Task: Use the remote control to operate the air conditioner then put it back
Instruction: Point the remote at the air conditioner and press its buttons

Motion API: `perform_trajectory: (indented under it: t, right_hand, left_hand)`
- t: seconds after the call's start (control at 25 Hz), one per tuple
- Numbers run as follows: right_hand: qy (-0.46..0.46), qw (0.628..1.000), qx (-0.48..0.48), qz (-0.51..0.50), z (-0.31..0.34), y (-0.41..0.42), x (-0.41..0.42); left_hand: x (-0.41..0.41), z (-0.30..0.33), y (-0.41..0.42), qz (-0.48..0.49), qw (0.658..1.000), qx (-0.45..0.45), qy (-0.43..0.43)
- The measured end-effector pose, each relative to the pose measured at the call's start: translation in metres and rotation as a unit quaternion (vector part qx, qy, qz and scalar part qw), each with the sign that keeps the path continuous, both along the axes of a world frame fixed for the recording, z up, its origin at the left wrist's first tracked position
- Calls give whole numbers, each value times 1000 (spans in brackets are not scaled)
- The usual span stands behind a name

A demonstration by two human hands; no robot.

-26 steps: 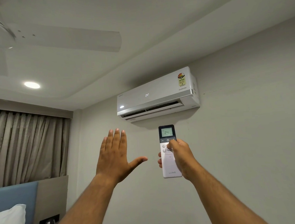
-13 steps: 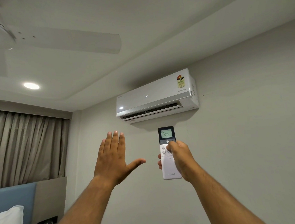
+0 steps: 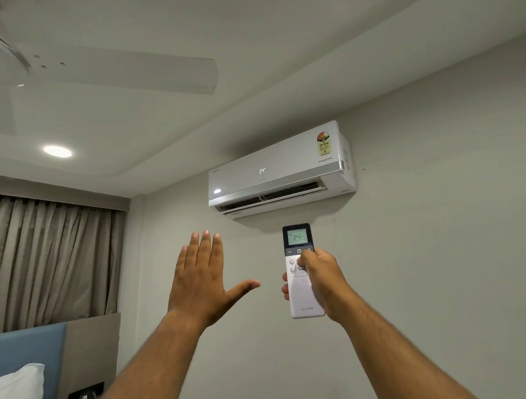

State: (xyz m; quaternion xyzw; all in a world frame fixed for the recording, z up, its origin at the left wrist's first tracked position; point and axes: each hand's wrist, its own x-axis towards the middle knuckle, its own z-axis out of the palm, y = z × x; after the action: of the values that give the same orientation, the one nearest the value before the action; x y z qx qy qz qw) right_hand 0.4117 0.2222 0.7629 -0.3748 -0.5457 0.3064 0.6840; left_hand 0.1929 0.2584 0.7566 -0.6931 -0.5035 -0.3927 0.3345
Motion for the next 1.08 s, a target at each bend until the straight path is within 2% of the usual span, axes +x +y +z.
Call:
perform_trajectory:
  t: [1.08]
  right_hand:
    - [-4,1000,5,0,7,-7,2]
  left_hand:
    - [2,4,-5,31,999,28,-10]
